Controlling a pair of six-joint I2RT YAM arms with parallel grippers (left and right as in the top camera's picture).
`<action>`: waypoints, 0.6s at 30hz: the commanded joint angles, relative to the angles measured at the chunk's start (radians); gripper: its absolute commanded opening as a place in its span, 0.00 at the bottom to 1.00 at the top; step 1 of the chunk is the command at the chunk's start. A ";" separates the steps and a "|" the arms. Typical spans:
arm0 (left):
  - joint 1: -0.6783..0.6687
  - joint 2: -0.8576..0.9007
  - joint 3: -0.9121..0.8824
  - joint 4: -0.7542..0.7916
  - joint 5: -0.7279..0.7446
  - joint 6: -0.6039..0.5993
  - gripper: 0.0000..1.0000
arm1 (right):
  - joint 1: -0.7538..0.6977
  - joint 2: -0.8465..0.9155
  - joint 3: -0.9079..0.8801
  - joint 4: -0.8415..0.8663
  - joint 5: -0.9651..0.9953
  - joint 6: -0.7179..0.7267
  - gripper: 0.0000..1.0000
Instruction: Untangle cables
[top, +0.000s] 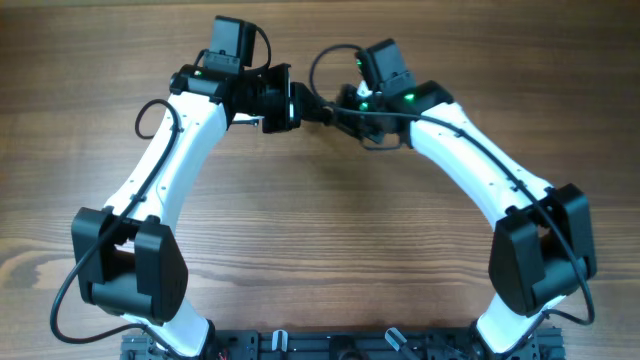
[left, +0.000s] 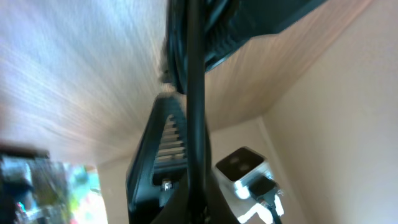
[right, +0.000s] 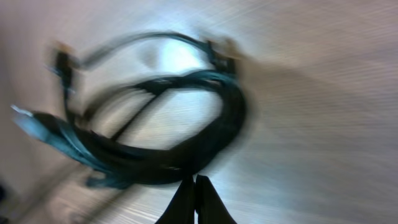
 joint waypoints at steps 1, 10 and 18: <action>-0.001 -0.014 0.007 -0.004 -0.190 0.415 0.04 | -0.061 -0.062 0.013 -0.132 -0.029 -0.229 0.04; -0.001 0.004 0.005 -0.211 -0.366 1.534 0.04 | -0.035 -0.162 0.013 -0.121 -0.175 -0.595 0.37; 0.001 0.029 0.004 -0.304 -0.612 1.159 0.98 | -0.035 -0.162 0.013 -0.126 -0.017 -0.407 0.40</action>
